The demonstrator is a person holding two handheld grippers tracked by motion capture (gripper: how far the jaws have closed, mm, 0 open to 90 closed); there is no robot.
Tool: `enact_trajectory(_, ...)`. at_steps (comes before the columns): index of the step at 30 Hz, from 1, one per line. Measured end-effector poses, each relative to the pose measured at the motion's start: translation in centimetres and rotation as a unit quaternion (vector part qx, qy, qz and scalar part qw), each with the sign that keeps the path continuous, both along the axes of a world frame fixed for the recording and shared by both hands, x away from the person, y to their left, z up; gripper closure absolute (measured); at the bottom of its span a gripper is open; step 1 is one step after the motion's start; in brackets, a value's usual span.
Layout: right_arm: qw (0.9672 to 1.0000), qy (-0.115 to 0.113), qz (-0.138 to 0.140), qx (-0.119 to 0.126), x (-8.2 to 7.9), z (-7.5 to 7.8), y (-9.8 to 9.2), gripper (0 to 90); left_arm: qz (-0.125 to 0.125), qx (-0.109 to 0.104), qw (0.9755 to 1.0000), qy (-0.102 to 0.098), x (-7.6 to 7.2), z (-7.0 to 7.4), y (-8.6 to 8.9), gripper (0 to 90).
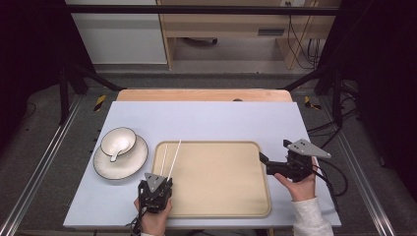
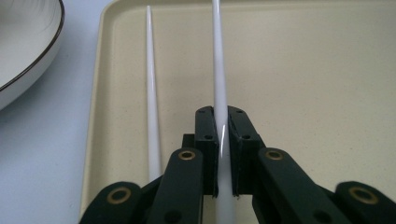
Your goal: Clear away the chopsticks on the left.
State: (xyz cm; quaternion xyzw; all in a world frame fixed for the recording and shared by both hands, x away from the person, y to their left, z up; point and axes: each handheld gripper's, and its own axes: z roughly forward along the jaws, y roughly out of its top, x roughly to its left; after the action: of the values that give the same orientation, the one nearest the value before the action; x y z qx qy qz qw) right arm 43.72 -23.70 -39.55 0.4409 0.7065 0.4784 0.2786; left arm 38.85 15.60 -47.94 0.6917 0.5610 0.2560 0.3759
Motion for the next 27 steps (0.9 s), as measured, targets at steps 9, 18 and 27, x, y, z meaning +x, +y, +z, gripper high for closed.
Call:
enact_trajectory(9, 1.0000, 0.001, 0.002, -0.002, 0.04, -0.06, 0.04, 4.6, 0.005, 0.014, 0.9997, 0.021, 0.09, -0.15, -0.21, 83.6)
enact_trajectory(18, 1.0000, 0.002, 0.002, -0.005, 0.13, -0.19, 0.17, 4.6, 0.005, 0.021, 0.9994, 0.028, 0.24, -0.22, -0.39, 83.5)
enact_trajectory(27, 1.0000, 0.002, 0.001, -0.004, 0.11, -0.16, 0.16, 4.6, 0.003, 0.023, 0.9993, 0.030, 0.37, -0.16, -0.51, 83.2)
